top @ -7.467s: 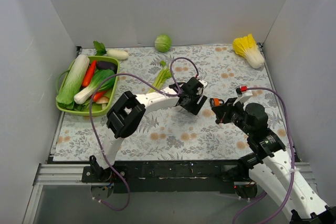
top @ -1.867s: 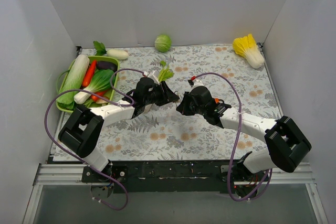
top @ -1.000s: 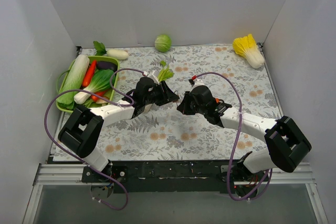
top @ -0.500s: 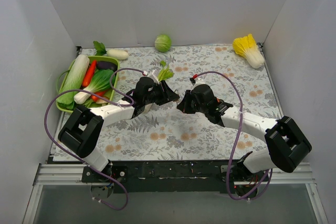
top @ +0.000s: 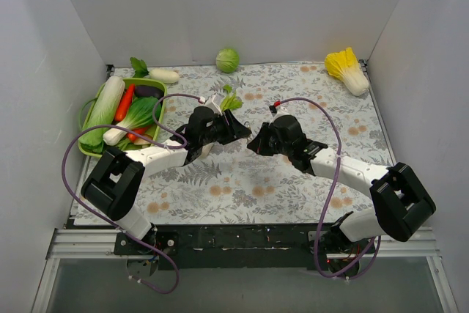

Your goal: Unlock with the key

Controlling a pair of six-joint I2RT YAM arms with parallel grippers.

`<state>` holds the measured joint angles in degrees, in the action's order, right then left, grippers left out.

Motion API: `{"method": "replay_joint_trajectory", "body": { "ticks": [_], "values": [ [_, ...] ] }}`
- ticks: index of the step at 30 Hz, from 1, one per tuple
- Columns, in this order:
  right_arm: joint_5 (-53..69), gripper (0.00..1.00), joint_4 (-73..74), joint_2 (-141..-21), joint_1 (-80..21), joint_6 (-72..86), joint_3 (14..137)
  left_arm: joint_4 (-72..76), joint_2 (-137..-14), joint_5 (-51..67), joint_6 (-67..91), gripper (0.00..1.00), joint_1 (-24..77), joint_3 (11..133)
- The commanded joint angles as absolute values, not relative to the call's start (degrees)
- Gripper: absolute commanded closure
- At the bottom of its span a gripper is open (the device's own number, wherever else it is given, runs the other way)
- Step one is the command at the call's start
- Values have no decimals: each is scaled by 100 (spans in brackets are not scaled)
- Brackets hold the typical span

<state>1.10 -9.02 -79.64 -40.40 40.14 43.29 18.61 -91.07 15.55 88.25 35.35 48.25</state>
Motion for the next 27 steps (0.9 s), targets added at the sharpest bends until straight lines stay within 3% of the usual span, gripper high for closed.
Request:
{"method": "replay_joint_trajectory", "body": {
  "ticks": [1, 27],
  "values": [
    [-53, 99, -1555, -7866, -3929, 4122, 4447, 1942, -8728, 1679, 8736, 100, 3630, 4755],
    [-193, 99, -2047, -7796, -3692, 3990, 4535, 1881, -8640, 1204, 8517, 100, 4034, 4667]
  ]
}}
